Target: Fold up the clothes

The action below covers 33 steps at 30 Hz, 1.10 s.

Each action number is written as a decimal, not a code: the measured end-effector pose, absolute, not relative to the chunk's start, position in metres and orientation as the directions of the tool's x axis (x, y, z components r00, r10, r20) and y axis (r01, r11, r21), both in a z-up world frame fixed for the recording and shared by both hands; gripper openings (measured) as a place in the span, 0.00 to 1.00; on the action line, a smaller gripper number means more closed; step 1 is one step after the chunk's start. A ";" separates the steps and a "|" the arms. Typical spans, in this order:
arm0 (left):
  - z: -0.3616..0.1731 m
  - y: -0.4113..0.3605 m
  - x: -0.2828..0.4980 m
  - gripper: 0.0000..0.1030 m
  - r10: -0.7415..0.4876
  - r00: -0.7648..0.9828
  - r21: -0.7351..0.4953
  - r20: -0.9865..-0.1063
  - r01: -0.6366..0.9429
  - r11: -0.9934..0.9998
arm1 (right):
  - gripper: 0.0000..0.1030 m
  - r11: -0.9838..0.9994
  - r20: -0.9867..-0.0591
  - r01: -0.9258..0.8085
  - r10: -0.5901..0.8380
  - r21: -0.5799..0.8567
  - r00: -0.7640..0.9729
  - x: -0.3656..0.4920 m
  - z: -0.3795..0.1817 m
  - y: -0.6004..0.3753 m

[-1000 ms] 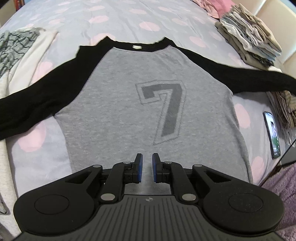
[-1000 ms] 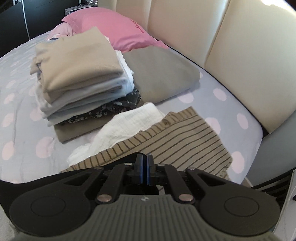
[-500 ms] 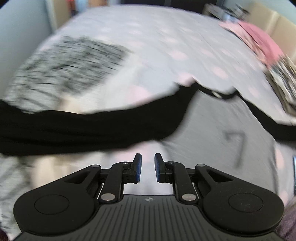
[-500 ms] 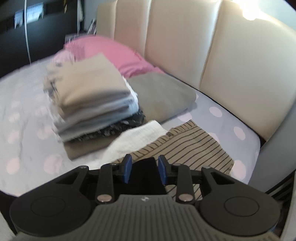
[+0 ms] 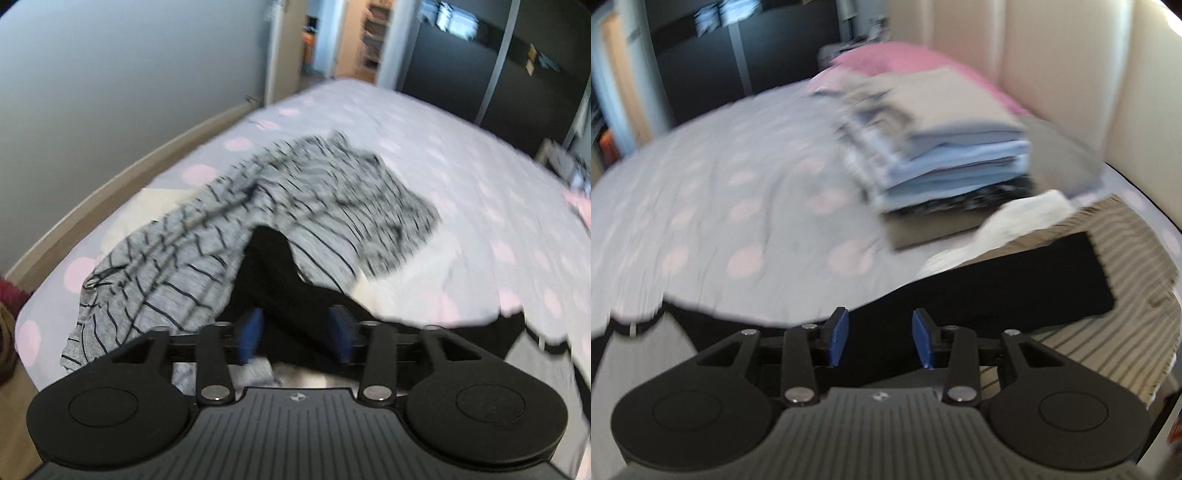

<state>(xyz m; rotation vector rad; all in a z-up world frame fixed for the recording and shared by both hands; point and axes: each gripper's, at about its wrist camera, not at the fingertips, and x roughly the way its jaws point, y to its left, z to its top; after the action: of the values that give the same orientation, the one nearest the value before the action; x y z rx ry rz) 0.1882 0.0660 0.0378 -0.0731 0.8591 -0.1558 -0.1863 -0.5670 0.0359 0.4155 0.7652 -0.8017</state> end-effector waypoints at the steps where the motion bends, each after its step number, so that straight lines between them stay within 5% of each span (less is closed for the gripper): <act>1: 0.038 0.070 0.192 0.43 -0.163 0.652 -0.138 -0.741 0.090 0.986 | 0.41 0.655 -0.751 0.754 -0.476 0.046 0.458 -0.181 0.033 -0.561; 9: 0.033 0.070 0.205 0.44 -0.078 0.675 -0.053 -0.734 0.057 0.997 | 0.41 0.733 -0.773 0.680 -0.417 0.025 0.478 -0.151 0.021 -0.531; 11: 0.032 0.069 0.204 0.34 -0.062 0.679 -0.041 -0.732 0.047 0.998 | 0.40 0.749 -0.773 0.663 -0.417 0.006 0.478 -0.145 0.020 -0.523; 13: 0.034 0.067 0.200 0.11 -0.059 0.689 -0.036 -0.723 0.048 0.998 | 0.40 0.762 -0.773 0.647 -0.416 -0.010 0.479 -0.141 0.018 -0.517; 15: 0.038 0.059 0.191 0.06 -0.079 0.708 -0.025 -0.702 0.087 0.996 | 0.40 0.776 -0.773 0.631 -0.415 -0.025 0.480 -0.138 0.017 -0.511; 19: 0.046 0.027 0.163 0.06 -0.168 0.728 0.028 -0.665 0.249 0.968 | 0.40 0.798 -0.776 0.601 -0.407 -0.045 0.482 -0.132 0.014 -0.499; 24: 0.025 -0.029 0.130 0.06 -0.281 0.632 0.081 -0.722 0.480 0.873 | 0.40 0.819 -0.783 0.571 -0.387 -0.050 0.487 -0.124 0.011 -0.487; 33: -0.046 -0.081 0.086 0.07 -0.255 0.481 0.179 -0.839 0.685 0.706 | 0.40 0.857 -0.800 0.511 -0.346 -0.058 0.490 -0.112 0.000 -0.465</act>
<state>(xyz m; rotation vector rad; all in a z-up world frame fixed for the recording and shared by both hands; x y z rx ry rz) 0.0857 -0.0807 -0.0456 0.5431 0.8971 -0.6083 -0.1116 -0.4648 0.0001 0.1980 0.9219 -0.5246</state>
